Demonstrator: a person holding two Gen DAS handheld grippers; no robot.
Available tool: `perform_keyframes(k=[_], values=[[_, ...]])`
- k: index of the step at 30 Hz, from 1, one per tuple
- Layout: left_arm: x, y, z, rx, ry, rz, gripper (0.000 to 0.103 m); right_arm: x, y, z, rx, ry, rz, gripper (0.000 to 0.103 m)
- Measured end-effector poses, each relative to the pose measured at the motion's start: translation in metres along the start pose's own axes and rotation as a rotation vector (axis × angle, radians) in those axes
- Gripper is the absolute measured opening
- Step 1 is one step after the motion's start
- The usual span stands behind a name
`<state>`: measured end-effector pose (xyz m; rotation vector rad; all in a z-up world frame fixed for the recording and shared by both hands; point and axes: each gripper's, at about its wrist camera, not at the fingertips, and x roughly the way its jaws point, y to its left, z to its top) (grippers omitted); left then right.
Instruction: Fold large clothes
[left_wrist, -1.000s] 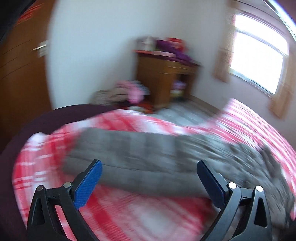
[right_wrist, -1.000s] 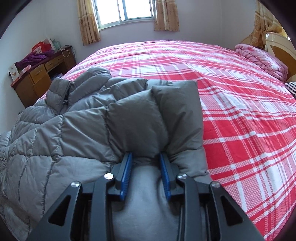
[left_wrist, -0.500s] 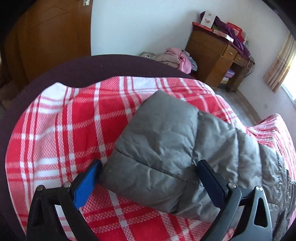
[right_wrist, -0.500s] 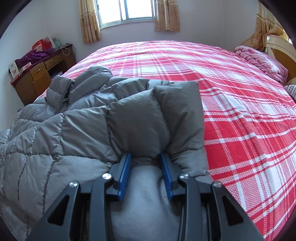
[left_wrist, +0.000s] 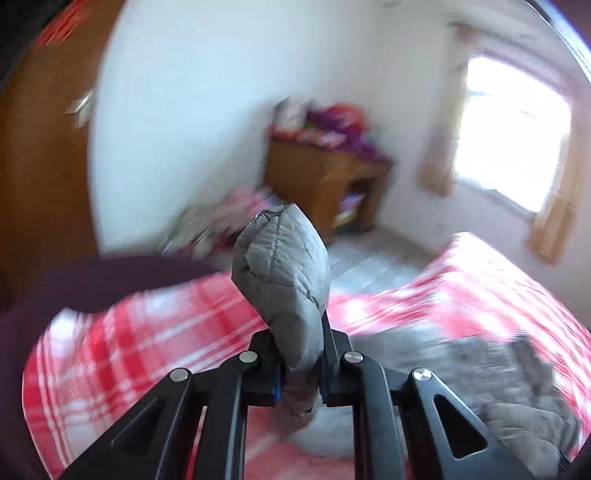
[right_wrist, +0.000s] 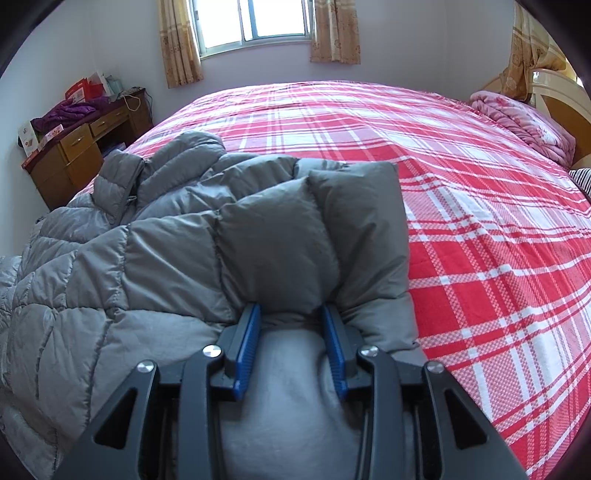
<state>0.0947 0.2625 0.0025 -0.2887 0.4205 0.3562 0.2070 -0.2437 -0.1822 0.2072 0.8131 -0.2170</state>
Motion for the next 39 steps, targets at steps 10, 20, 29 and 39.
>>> perform_keyframes(k=[10, 20, 29, 39], values=[[-0.080, -0.225, -0.029, 0.355, -0.081, -0.549, 0.014, 0.000, -0.005, -0.001, 0.019, -0.006, 0.028, 0.039], [-0.075, -0.316, -0.152, 0.516, 0.256, -0.757, 0.022, -0.002, -0.007, -0.001, 0.037, -0.010, 0.061, 0.042], [-0.077, -0.304, -0.200, 0.549, 0.534, -0.743, 0.046, -0.001, -0.012, -0.001, 0.062, -0.014, 0.111, 0.046], [-0.128, -0.258, -0.195, 0.670, 0.441, -0.759, 0.059, -0.016, -0.021, 0.002, 0.086, 0.026, 0.135, 0.049]])
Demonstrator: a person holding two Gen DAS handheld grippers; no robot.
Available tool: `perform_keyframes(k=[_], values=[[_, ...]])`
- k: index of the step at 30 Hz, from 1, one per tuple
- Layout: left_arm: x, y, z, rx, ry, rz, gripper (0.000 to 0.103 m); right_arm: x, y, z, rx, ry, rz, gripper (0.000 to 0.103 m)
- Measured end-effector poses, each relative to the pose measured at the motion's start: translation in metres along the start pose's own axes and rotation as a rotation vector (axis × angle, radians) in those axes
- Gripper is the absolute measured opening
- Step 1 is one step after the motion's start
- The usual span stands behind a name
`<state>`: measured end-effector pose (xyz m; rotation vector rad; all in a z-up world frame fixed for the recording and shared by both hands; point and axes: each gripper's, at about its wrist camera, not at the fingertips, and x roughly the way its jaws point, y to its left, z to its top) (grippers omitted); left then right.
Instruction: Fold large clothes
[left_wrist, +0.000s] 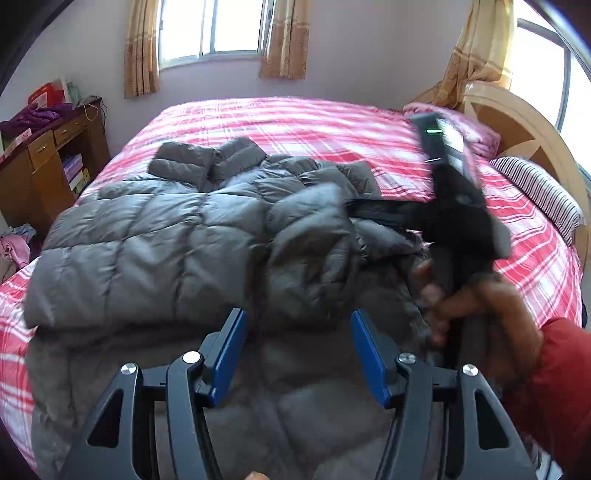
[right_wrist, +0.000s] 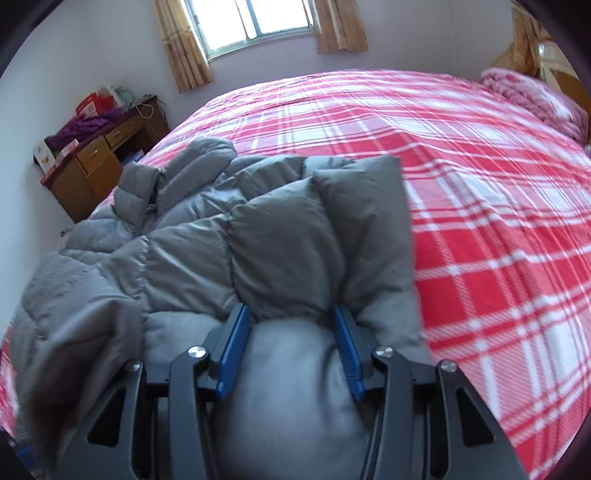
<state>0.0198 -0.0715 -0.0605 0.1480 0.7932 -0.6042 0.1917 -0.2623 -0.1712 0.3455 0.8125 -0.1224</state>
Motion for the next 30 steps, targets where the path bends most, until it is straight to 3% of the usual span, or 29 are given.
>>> perform_keyframes(k=[3, 5, 7, 11, 13, 14, 15, 16, 18, 23, 30], values=[[-0.023, 0.016, -0.020, -0.015, -0.032, 0.065, 0.060, -0.040, -0.017, -0.011, 0.100, -0.056, 0.053, 0.053], [-0.032, 0.029, -0.029, -0.062, -0.053, 0.100, 0.060, -0.071, -0.026, -0.024, 0.174, -0.095, 0.090, 0.064], [-0.040, 0.047, -0.033, -0.131, -0.073, 0.099, 0.060, -0.089, -0.024, -0.035, 0.222, -0.119, 0.173, 0.085], [-0.055, 0.078, -0.034, -0.204, -0.096, 0.187, 0.060, -0.087, 0.009, -0.048, 0.202, -0.067, 0.293, 0.088], [-0.066, 0.096, -0.035, -0.244, -0.100, 0.217, 0.060, -0.071, 0.033, -0.053, 0.139, -0.003, 0.299, 0.082], [-0.070, 0.102, -0.037, -0.260, -0.104, 0.223, 0.060, -0.060, 0.045, -0.056, 0.097, 0.040, 0.265, 0.061], [-0.076, 0.110, -0.037, -0.281, -0.107, 0.232, 0.060, -0.050, 0.055, -0.059, 0.059, 0.078, 0.249, 0.031], [-0.082, 0.119, -0.036, -0.304, -0.112, 0.242, 0.060, -0.044, 0.060, -0.061, 0.035, 0.108, 0.246, 0.024], [-0.093, 0.135, -0.035, -0.343, -0.132, 0.248, 0.060, -0.047, 0.065, -0.059, 0.019, 0.099, 0.227, 0.019], [-0.090, 0.163, -0.007, -0.377, -0.172, 0.279, 0.060, -0.077, 0.059, -0.043, -0.102, 0.006, 0.130, 0.019], [-0.030, 0.180, 0.045, -0.319, -0.185, 0.387, 0.060, -0.053, 0.039, -0.048, -0.163, 0.078, 0.055, 0.022]])
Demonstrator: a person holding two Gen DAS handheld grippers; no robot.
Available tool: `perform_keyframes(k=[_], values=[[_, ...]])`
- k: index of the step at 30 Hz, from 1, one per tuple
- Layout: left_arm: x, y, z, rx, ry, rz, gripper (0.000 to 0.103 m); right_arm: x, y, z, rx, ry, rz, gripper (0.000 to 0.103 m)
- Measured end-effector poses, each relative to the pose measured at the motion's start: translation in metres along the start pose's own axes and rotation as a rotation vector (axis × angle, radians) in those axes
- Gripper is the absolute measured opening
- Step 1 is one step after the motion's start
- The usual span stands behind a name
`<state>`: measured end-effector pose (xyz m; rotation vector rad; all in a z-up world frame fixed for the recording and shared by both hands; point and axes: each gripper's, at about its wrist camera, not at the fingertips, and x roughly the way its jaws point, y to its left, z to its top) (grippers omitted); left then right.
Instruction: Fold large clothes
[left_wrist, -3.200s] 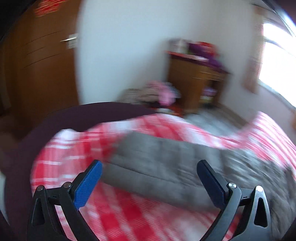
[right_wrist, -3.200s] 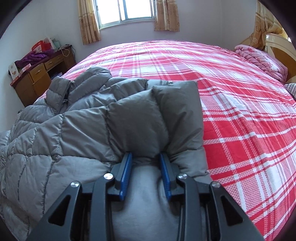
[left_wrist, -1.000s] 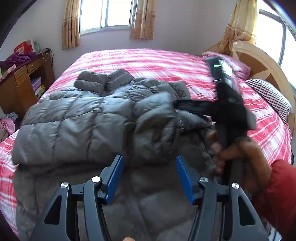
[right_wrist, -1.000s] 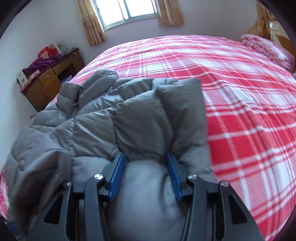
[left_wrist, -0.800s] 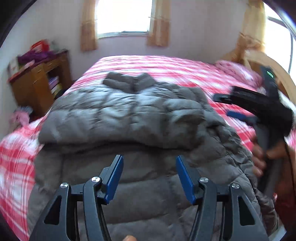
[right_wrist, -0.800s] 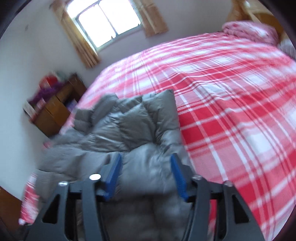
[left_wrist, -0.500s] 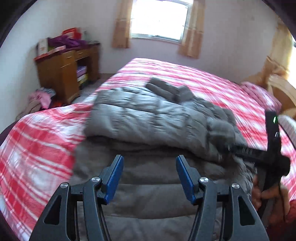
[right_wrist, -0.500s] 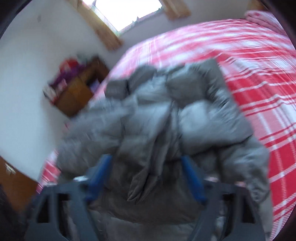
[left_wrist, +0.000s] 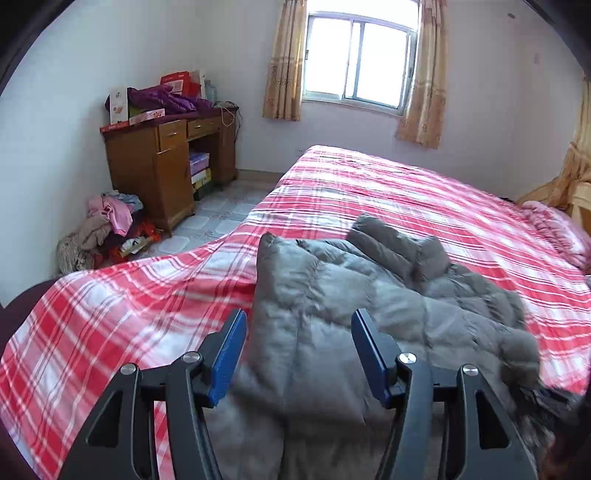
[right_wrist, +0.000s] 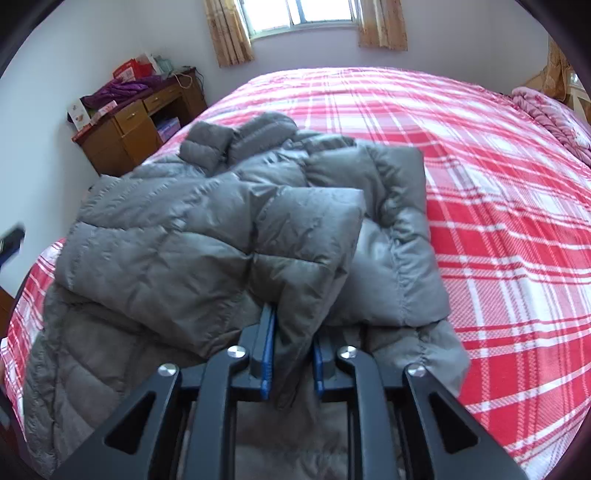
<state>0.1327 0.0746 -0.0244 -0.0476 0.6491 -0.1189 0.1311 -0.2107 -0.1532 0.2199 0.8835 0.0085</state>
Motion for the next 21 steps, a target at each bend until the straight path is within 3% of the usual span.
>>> perform_keyframes(k=[2, 3, 4, 8, 10, 12, 17, 21], values=[[0.026, 0.001, 0.001, -0.020, 0.048, 0.023, 0.060, 0.005, -0.006, -0.003, 0.019, -0.005, -0.008, 0.039], [0.036, 0.003, 0.000, -0.029, 0.074, 0.027, 0.060, 0.006, -0.008, -0.005, 0.028, 0.002, -0.020, 0.054], [0.049, 0.007, -0.003, -0.034, 0.112, 0.037, 0.060, 0.005, -0.013, -0.005, 0.045, 0.009, -0.027, 0.058], [0.061, 0.017, -0.015, -0.026, 0.157, 0.054, 0.060, -0.029, -0.036, 0.000, 0.138, -0.078, -0.031, 0.058], [0.056, 0.017, -0.011, -0.030, 0.124, 0.048, 0.060, -0.053, -0.040, 0.007, 0.137, -0.170, -0.101, 0.058], [0.053, 0.010, -0.003, -0.004, 0.083, 0.054, 0.060, -0.069, -0.032, 0.023, 0.090, -0.233, -0.097, 0.050], [0.073, -0.008, 0.029, 0.080, 0.029, 0.088, 0.060, -0.041, 0.015, 0.065, -0.010, -0.201, 0.015, 0.043], [0.100, -0.004, 0.027, 0.076, 0.064, 0.092, 0.060, 0.014, 0.032, 0.068, -0.060, -0.125, -0.029, 0.030]])
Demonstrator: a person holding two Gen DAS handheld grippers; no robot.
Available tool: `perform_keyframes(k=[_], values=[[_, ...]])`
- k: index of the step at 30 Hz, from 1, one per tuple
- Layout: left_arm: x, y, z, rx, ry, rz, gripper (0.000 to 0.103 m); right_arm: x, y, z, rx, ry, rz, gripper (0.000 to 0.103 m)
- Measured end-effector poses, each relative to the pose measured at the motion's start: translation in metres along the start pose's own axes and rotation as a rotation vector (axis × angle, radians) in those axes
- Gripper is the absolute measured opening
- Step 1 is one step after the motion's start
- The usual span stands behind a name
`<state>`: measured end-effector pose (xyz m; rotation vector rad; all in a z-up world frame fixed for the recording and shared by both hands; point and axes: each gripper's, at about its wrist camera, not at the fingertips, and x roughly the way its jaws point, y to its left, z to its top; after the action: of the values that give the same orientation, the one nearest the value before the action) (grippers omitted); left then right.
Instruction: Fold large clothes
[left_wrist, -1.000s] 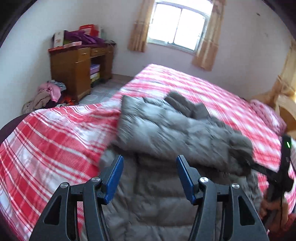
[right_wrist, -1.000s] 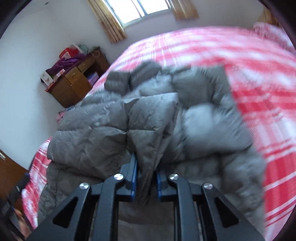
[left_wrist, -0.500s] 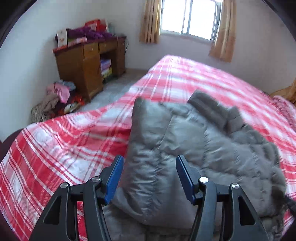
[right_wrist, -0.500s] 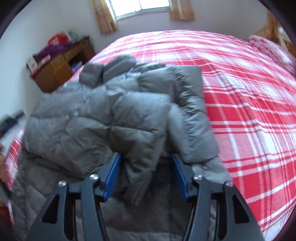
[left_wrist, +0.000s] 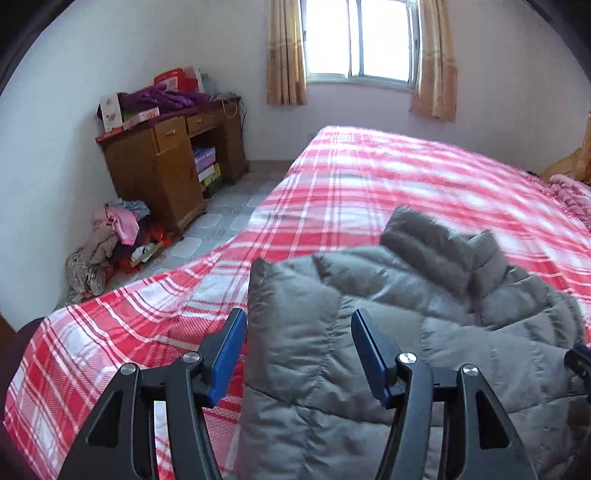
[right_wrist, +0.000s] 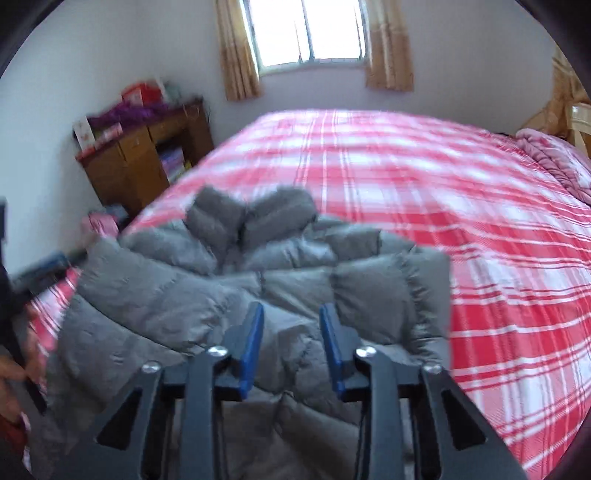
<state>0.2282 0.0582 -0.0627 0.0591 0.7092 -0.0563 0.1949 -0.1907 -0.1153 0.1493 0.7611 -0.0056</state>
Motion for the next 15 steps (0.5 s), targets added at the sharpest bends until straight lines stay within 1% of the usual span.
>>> perform_keyframes(k=[2, 3, 4, 5, 7, 8, 10, 11, 13, 15], values=[[0.017, 0.008, -0.012, -0.031, 0.043, 0.024, 0.060, 0.018, -0.003, -0.010, -0.009, 0.028, -0.021, 0.029], [0.025, 0.014, -0.020, -0.061, 0.065, 0.015, 0.060, 0.022, -0.008, -0.016, -0.006, 0.037, -0.031, 0.029], [0.033, 0.021, -0.031, -0.095, 0.080, -0.014, 0.060, 0.027, -0.012, -0.021, 0.001, 0.043, -0.037, 0.027], [0.037, 0.024, -0.037, -0.111, 0.083, -0.027, 0.062, 0.030, -0.017, -0.028, 0.008, 0.048, -0.038, 0.027], [0.042, 0.028, -0.046, -0.142, 0.098, -0.035, 0.068, 0.034, -0.026, -0.040, 0.020, 0.051, -0.016, 0.026], [0.043, 0.030, -0.047, -0.152, 0.099, -0.025, 0.072, 0.037, -0.028, -0.040, 0.035, 0.055, 0.003, 0.026], [0.047, 0.031, -0.048, -0.167, 0.113, -0.019, 0.076, 0.039, -0.037, -0.042, 0.079, 0.059, 0.047, 0.026], [0.050, 0.030, -0.049, -0.167, 0.122, -0.014, 0.076, 0.040, -0.041, -0.042, 0.096, 0.061, 0.063, 0.026], [0.051, 0.024, -0.049, -0.130, 0.127, 0.022, 0.077, 0.043, -0.044, -0.042, 0.119, 0.063, 0.086, 0.026], [0.052, 0.017, -0.048, -0.098, 0.126, 0.061, 0.078, 0.043, -0.042, -0.041, 0.108, 0.065, 0.073, 0.026]])
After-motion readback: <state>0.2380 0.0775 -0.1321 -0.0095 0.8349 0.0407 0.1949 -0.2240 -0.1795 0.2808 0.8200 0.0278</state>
